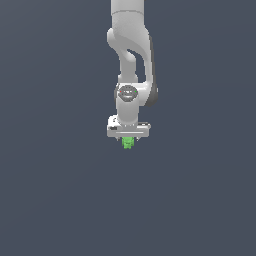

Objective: Pick up the object and move it to a goal position.

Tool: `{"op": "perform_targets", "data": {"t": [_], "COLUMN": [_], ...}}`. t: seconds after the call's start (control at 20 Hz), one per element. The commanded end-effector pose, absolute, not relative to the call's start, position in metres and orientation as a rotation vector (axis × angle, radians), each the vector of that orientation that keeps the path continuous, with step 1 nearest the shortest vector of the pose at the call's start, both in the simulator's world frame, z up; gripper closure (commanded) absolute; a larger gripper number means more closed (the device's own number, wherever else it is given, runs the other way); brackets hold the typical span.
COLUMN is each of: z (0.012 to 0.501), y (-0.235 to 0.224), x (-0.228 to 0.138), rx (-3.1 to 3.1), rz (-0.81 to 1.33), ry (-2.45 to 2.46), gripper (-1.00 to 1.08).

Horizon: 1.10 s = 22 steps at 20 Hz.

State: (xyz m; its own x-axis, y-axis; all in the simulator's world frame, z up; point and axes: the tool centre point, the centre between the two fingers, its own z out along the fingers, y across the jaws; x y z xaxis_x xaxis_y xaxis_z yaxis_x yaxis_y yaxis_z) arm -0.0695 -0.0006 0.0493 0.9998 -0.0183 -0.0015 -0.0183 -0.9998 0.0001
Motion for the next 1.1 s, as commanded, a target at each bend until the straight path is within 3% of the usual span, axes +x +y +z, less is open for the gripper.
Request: {"op": "perform_targets", "data": {"t": [0.0, 0.15, 0.2, 1.05], "z": [0.042, 0.040, 0.040, 0.052], "y": [-0.001, -0.001, -0.001, 0.007], "x": [-0.069, -0.069, -0.069, -0.071], "rx": [3.141, 3.141, 3.141, 3.142], "rz": [-0.001, -0.001, -0.001, 0.001], "ry": [-0.029, -0.029, -0.029, -0.028], "gripper": [-0.92, -0.92, 1.08, 1.08]}}
